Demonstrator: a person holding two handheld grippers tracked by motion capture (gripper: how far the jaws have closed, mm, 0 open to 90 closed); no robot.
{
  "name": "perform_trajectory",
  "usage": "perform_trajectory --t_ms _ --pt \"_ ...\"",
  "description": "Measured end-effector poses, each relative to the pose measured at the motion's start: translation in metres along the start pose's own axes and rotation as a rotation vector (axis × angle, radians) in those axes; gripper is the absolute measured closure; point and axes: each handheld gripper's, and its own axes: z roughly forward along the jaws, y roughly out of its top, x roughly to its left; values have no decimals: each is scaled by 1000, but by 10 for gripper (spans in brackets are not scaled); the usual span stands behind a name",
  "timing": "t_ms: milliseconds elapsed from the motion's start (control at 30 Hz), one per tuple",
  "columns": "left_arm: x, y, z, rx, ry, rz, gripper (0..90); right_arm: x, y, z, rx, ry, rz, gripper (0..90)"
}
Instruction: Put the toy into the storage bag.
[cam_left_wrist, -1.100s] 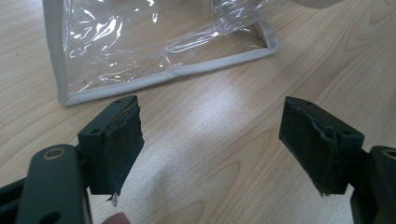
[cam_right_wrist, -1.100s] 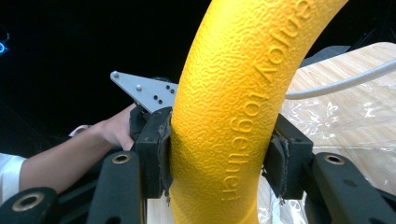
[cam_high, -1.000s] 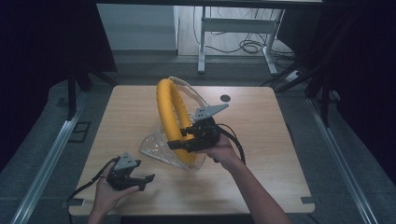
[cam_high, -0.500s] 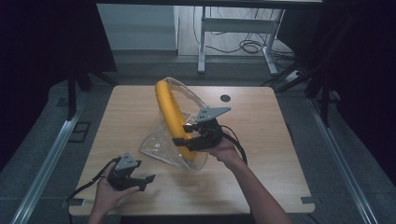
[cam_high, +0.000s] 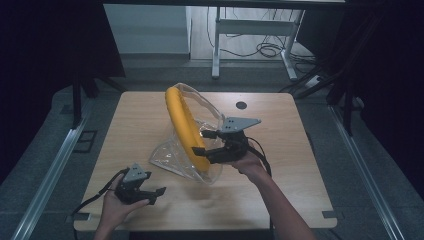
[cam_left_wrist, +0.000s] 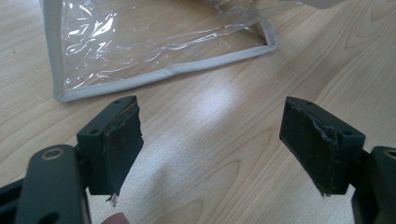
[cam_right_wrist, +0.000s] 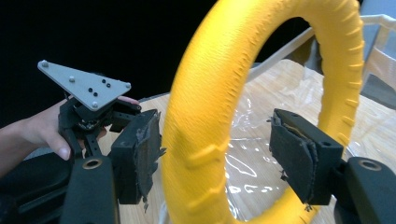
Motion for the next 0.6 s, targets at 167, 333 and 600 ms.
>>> perform_trajectory --t_ms 167,333,600 --pt "0 0 0 0 0 2 209 -6 -5 -8 -12 -20 15 346" --pt "0 0 1 0 -1 2 209 -15 -14 -22 -11 -59 31 360" --pt "-1 1 2 5 -3 3 209 -26 -29 -36 9 -119 45 365"
